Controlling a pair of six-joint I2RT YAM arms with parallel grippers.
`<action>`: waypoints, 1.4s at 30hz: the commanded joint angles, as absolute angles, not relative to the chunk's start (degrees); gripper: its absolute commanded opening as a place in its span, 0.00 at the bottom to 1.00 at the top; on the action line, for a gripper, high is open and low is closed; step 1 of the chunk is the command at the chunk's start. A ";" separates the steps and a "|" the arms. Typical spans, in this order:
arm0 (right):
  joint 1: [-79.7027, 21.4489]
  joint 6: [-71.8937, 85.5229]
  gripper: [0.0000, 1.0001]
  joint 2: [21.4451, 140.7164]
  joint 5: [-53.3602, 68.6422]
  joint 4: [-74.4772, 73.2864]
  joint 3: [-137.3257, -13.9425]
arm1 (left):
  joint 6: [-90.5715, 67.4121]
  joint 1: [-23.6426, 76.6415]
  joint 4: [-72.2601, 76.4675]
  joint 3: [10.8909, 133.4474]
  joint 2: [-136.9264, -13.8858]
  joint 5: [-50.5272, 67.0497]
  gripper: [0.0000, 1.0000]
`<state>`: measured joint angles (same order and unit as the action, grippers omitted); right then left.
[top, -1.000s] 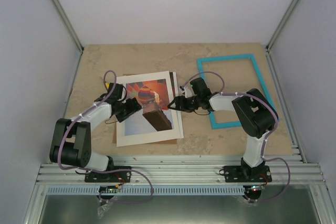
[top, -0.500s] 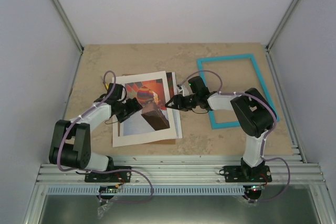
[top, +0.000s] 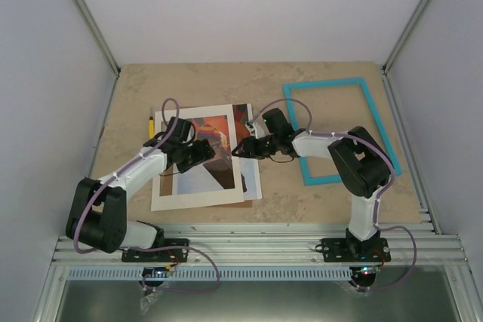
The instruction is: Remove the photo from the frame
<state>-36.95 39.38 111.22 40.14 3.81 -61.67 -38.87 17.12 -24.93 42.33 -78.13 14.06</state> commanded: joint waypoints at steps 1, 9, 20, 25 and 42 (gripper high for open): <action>-35.45 34.61 0.50 108.80 36.89 -2.10 -62.43 | -39.91 20.16 -26.02 45.55 -78.33 10.69 0.88; -29.72 32.99 0.50 105.08 35.19 -2.89 -57.50 | -40.36 26.70 -26.89 49.62 -82.22 4.76 0.88; -27.69 34.09 0.50 109.26 36.94 -0.30 -57.48 | -40.62 30.41 -25.07 51.26 -88.38 5.64 0.90; -27.64 35.57 0.49 111.51 39.24 2.59 -57.35 | -40.30 30.41 -24.74 50.72 -89.06 5.71 0.90; -28.80 37.92 0.37 111.92 44.48 4.91 -59.07 | -39.96 30.39 -23.30 49.78 -91.76 7.71 0.90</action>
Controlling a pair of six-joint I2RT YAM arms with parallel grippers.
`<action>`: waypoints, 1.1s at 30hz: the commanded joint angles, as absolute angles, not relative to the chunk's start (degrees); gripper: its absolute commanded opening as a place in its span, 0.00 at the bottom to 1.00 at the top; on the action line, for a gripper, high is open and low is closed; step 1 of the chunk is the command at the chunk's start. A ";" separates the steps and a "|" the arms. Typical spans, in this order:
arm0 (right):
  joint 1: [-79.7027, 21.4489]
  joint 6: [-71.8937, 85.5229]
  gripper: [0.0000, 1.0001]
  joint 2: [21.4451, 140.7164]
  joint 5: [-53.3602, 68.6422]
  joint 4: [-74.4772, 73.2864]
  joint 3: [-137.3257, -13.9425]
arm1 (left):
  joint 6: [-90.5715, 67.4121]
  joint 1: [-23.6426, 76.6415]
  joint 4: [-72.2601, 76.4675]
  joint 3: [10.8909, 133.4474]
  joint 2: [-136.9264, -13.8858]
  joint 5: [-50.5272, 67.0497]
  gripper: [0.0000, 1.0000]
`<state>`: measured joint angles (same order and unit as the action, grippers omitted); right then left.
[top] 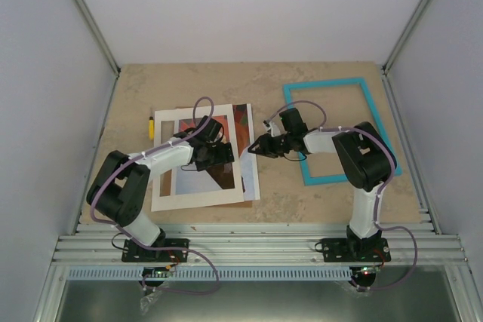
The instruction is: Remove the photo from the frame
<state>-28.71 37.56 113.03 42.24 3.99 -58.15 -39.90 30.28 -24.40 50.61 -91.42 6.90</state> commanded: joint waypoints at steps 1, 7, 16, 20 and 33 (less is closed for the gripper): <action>-28.82 37.85 0.36 111.53 44.62 5.01 -58.94 | -39.93 30.36 -23.22 49.74 -91.83 7.80 0.90; -28.80 38.16 0.30 109.87 45.32 5.89 -58.28 | -40.19 30.41 -22.36 48.99 -92.44 8.99 0.90; -28.77 39.19 0.26 111.48 45.19 7.11 -59.12 | -40.40 30.40 -22.32 48.95 -91.99 9.33 0.90; -28.74 39.92 0.23 113.19 45.20 8.65 -59.13 | -40.65 30.37 -22.23 48.50 -91.37 9.45 0.90; -28.83 40.08 0.08 115.94 44.82 9.84 -59.93 | -41.58 30.49 -21.75 47.76 -90.21 10.00 0.90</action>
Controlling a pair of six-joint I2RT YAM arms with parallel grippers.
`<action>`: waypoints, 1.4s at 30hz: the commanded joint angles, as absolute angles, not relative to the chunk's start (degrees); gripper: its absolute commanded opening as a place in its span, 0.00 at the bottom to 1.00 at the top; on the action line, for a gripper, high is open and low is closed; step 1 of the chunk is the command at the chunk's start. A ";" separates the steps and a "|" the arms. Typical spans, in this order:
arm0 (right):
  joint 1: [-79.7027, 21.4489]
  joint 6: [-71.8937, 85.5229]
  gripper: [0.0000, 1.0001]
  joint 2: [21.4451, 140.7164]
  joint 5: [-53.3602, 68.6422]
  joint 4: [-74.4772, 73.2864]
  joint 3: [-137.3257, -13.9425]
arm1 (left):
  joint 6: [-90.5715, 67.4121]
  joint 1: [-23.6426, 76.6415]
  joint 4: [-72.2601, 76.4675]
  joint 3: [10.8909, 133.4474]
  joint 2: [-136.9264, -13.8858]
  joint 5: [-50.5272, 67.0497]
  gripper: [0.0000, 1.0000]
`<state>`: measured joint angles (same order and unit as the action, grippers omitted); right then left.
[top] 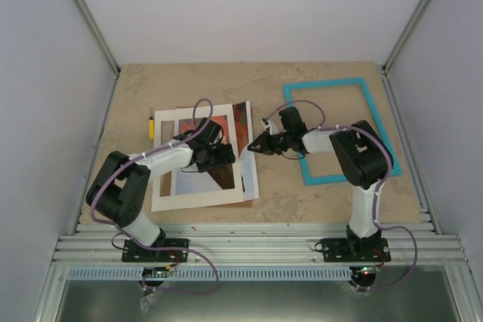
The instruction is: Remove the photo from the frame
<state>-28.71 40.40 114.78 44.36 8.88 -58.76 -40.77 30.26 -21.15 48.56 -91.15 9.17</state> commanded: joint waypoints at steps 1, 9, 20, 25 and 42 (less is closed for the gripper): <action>-28.69 39.88 0.06 115.73 44.55 9.51 -59.75 | -41.62 30.47 -21.99 47.81 -89.84 9.72 0.90; -25.79 36.68 0.01 112.12 43.31 5.49 -57.93 | -41.86 30.44 -23.32 48.31 -86.26 7.54 0.92; -20.14 29.94 0.00 107.76 42.79 -0.85 -54.54 | -41.33 30.50 -23.92 47.94 -86.33 6.92 0.93; -19.86 29.94 0.05 108.22 43.57 -0.25 -54.58 | -41.16 30.49 -23.08 47.20 -88.26 7.80 0.93; -20.92 35.48 0.21 114.02 47.72 8.26 -56.32 | -41.76 30.50 -20.04 45.35 -92.00 11.34 0.92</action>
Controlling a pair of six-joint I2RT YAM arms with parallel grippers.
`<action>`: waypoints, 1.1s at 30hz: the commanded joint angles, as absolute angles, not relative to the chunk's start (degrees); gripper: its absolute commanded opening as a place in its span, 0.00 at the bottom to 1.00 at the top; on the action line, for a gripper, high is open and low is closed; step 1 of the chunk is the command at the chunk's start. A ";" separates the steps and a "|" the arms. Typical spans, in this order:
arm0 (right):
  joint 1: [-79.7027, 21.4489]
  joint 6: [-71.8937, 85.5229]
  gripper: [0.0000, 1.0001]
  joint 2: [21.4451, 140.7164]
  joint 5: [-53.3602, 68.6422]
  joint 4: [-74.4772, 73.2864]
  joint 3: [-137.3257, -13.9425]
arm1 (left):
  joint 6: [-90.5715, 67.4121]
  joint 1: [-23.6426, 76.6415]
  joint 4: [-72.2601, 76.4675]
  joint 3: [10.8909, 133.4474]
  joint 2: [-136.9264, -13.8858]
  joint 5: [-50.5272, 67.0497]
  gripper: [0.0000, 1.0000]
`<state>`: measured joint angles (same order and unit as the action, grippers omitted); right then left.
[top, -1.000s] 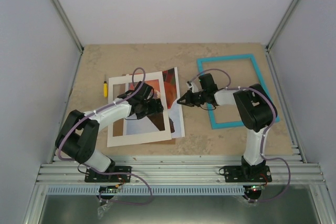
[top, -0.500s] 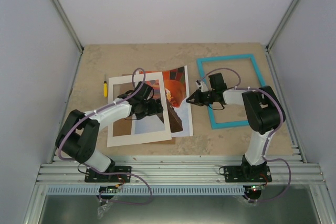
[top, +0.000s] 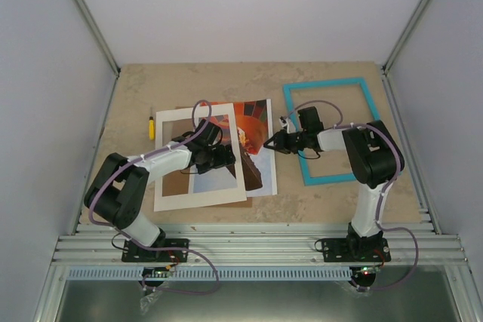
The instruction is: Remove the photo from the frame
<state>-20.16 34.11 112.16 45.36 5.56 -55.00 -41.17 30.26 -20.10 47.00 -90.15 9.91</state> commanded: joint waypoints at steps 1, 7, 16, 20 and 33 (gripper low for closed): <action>-21.18 35.69 0.22 114.45 47.90 8.57 -56.62 | -41.77 30.43 -20.00 45.38 -92.02 11.42 0.92; -23.03 36.99 0.22 116.55 48.68 9.98 -58.91 | -42.02 30.46 -19.95 45.61 -91.92 11.62 0.92; -22.55 34.49 0.04 114.92 46.79 5.77 -59.45 | -42.87 30.50 -19.69 46.12 -89.67 11.10 0.93; -20.99 32.66 0.01 112.88 45.75 2.51 -59.07 | -43.11 30.49 -19.83 46.54 -88.29 10.46 0.93; -15.82 25.72 0.00 103.64 40.25 -10.88 -57.93 | -42.60 30.32 -21.30 47.07 -81.39 4.34 0.99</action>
